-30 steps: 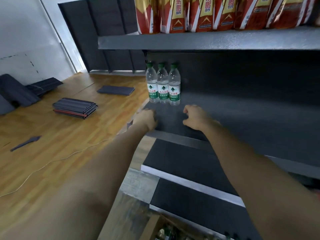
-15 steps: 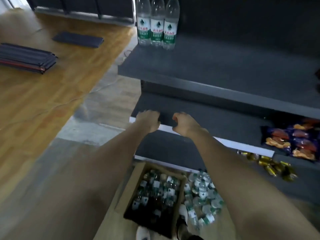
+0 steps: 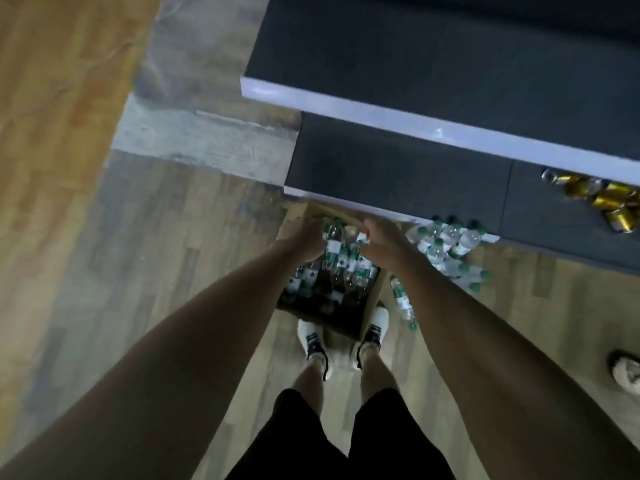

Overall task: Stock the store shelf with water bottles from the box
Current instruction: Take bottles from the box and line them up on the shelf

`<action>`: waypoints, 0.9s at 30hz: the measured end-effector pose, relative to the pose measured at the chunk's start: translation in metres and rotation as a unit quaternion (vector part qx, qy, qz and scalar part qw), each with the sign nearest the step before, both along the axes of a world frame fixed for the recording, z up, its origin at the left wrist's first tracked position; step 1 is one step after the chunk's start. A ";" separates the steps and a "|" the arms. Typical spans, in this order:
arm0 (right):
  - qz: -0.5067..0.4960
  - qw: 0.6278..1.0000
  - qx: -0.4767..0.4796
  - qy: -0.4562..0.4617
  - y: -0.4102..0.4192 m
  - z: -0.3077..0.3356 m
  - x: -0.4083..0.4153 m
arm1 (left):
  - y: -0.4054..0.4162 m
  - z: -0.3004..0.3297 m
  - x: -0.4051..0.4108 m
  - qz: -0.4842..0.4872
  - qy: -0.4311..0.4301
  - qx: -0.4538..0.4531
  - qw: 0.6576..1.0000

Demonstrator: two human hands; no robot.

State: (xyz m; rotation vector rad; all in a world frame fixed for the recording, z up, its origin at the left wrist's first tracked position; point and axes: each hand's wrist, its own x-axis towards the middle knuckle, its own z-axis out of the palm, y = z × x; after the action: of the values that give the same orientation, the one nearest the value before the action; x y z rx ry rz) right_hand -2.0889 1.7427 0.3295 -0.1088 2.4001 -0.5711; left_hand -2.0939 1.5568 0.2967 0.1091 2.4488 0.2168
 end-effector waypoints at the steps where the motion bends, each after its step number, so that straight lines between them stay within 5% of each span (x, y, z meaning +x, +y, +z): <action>1: -0.012 1.000 -0.003 -0.017 0.003 -0.020 0.007 | 0.003 -0.012 0.007 0.008 -0.012 0.010 1.000; 14: -0.075 0.980 0.013 -0.183 0.012 -0.292 0.097 | 0.006 -0.245 0.075 -0.007 -0.131 -0.018 0.991; 27: -0.092 0.973 0.036 -0.210 -0.006 -0.478 0.149 | 0.015 -0.435 0.117 -0.060 -0.210 -0.031 0.975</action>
State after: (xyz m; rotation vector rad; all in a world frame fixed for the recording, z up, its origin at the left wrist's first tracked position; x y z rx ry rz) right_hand -1.9401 1.7364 -0.1481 0.2465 2.0246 -0.5294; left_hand -1.9765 1.5721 -0.1387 0.1660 2.0170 0.0966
